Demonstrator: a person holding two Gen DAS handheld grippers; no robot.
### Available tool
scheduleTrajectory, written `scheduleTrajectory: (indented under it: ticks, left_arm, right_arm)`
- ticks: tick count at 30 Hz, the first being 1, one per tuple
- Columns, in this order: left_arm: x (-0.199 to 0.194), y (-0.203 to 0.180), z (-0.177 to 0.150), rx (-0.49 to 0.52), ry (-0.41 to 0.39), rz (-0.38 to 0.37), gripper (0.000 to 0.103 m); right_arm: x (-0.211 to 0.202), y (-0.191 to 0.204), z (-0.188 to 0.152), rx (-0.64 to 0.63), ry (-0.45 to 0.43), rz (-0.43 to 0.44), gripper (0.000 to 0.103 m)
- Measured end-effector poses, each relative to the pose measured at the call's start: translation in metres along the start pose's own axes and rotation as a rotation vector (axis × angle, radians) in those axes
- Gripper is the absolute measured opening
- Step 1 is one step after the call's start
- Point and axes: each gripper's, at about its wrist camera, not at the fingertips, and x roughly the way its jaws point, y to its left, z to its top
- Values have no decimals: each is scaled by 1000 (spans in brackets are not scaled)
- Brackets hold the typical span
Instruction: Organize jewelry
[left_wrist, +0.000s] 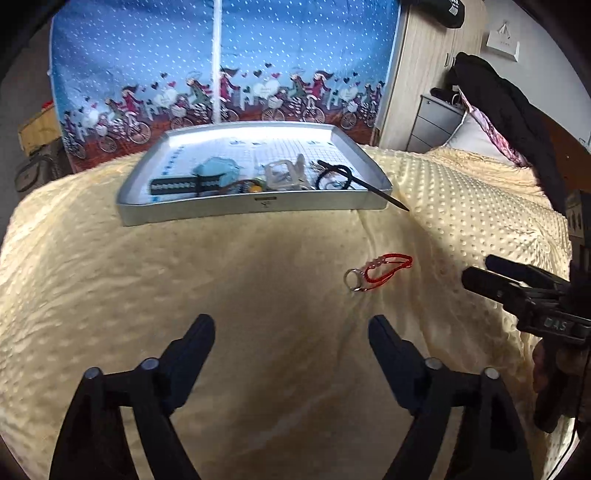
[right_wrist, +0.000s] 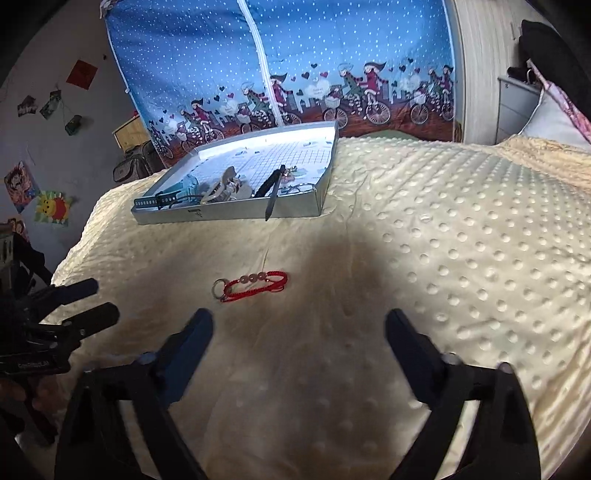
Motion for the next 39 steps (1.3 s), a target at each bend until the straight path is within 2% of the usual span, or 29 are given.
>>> scheduleTrajectory:
  ticks: [1,3,4,5,9,11,13,18,20,23,24,29,33,39]
  left_arm:
    - [9,1,3,-14,13,-39,78]
    - [27,4,9,-54,49,-103,69]
    - [35,5,11,-67,65,-130,66]
    - [41,6,12,-71,74,-146,61]
    - [62,3,18,-51,95,-195,48]
    - [67,-2,19,-17,94,-211,41]
    - [73,-8,20,23,97,-216,35]
    - [83,-15,26,75,112,-216,28]
    - [87,-19,27,100,124,-221,28]
    - [96,-24,28,152,153,-225,27]
    - [98,-23,27,157,157,-223,23]
    - [101,-12,29,107,168,-239,13]
    - [103,-12,28,108,175,-252,8]
    - [104,-14,23,106,163,-260,5]
  right_arm:
    - [8,-4,3,21,17,12,67]
    - [23,-10,6,58,35,37,62]
    - [28,-10,8,62,37,50,55]
    - [33,-10,10,58,36,56,50]
    - [46,4,17,15,37,87,39]
    - [53,11,20,-17,48,102,30]
    - [60,15,24,-47,68,100,25]
    - [75,15,24,-58,125,83,24]
    - [78,13,20,-59,149,64,16]
    - [77,8,15,-31,158,74,15]
    - [77,6,15,-27,158,77,15]
    - [78,6,14,-33,163,84,15]
    - [79,8,9,-45,175,94,15]
    - [83,13,6,-78,194,81,15]
